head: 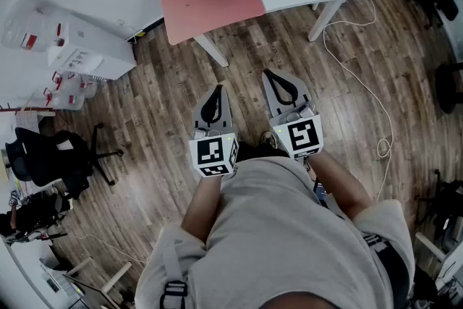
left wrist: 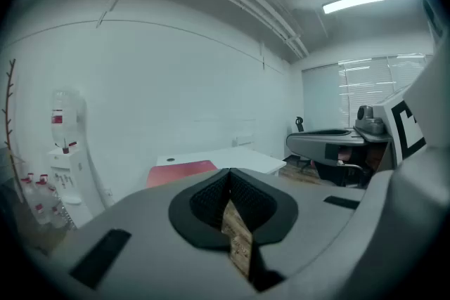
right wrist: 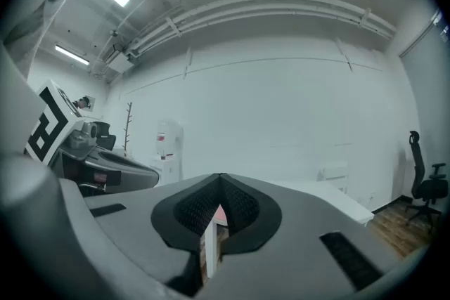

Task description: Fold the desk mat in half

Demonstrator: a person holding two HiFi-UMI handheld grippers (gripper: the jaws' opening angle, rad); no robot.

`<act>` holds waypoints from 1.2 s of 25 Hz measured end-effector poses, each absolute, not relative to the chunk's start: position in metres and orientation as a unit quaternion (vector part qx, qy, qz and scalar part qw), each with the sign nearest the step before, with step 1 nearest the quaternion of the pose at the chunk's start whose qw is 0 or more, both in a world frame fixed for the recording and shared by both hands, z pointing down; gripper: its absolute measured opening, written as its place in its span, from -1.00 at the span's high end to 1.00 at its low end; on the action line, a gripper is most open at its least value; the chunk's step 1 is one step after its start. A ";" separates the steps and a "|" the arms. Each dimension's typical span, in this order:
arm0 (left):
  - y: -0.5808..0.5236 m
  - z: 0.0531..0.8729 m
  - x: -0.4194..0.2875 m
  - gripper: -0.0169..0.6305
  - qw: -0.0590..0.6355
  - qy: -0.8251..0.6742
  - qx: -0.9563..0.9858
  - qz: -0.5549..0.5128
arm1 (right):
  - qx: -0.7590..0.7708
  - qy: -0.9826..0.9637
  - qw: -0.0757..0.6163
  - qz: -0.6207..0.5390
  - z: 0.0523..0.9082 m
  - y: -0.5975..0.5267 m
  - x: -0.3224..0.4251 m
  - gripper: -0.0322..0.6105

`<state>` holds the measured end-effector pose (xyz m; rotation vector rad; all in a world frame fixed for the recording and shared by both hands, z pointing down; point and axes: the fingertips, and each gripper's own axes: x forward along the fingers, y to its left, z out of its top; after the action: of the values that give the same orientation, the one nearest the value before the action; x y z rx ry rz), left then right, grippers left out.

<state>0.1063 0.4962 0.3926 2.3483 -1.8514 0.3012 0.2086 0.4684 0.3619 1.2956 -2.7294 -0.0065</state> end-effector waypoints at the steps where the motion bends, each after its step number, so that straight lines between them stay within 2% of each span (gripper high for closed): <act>1: 0.492 0.397 0.107 0.91 0.070 -0.613 0.780 0.103 | 0.428 -0.902 0.062 -0.003 0.365 0.463 0.208 0.78; 7: 0.463 0.431 0.089 0.91 0.092 -0.603 0.783 0.124 | 0.433 -0.897 0.083 -0.011 0.394 0.427 0.192 0.78; 13: 0.413 0.467 0.055 0.91 0.119 -0.582 0.792 0.139 | 0.440 -0.880 0.174 -0.038 0.427 0.379 0.179 0.77; 21: 0.356 0.493 0.010 0.91 0.122 -0.543 0.812 0.179 | 0.435 -0.842 0.297 -0.113 0.461 0.318 0.153 0.77; 30: 0.332 0.563 -0.048 0.91 0.113 -0.507 0.810 0.274 | 0.392 -0.796 0.422 -0.185 0.518 0.282 0.132 0.77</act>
<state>-0.0481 0.3324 0.5628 2.3756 -1.4875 0.8044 0.1324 0.2818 0.5176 0.9805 -1.9935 -0.4630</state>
